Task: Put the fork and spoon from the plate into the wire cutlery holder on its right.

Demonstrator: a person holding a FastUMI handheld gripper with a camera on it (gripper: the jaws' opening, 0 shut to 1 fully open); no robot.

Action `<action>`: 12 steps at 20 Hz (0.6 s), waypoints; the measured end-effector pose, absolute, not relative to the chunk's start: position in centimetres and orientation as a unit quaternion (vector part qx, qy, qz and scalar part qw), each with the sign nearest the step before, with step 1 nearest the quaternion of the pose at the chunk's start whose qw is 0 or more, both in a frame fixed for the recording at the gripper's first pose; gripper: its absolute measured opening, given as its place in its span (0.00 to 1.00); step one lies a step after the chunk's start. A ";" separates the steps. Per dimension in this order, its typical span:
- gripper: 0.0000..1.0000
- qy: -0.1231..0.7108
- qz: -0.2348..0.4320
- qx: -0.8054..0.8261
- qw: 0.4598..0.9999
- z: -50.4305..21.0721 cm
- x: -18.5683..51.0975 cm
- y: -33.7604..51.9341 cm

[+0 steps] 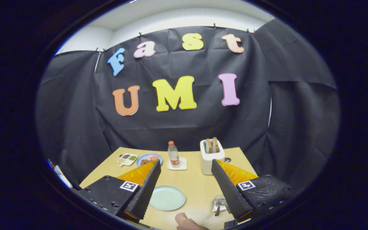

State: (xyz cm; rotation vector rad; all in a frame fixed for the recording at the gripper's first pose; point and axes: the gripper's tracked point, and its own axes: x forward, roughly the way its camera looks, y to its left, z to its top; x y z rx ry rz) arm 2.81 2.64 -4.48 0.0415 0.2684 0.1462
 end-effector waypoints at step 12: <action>0.96 0.021 0.019 -0.006 1.000 5.2 -2.9 4.7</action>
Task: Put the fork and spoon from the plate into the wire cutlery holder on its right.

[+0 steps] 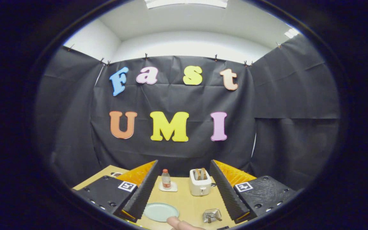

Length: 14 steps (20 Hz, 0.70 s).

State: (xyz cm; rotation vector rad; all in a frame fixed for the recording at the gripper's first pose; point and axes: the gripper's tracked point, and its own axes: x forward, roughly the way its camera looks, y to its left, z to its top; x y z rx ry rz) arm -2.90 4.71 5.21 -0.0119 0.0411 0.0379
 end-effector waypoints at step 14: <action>0.96 0.035 0.020 -0.010 0.999 3.2 -3.1 4.4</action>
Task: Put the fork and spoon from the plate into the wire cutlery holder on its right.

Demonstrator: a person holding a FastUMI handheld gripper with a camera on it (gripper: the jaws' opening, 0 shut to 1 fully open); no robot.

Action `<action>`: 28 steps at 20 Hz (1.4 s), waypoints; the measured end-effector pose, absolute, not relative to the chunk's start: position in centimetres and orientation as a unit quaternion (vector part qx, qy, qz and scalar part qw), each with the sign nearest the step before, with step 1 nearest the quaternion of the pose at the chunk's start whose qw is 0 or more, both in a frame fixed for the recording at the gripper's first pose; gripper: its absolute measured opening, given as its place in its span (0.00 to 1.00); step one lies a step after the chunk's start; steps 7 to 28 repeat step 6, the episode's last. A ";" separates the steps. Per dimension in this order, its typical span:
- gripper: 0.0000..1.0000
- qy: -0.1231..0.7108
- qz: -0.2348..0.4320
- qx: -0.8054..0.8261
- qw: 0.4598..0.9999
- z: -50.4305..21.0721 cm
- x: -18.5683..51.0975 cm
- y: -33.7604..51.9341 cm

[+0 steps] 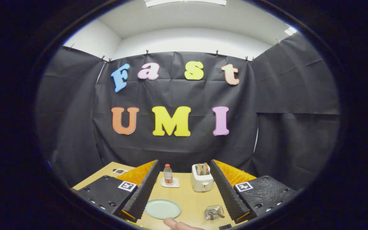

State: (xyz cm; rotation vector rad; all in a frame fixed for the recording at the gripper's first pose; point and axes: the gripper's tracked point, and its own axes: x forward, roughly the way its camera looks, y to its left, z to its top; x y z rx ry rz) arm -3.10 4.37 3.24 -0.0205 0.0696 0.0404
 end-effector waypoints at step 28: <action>0.96 0.014 0.010 -0.006 1.000 3.1 -2.8 3.6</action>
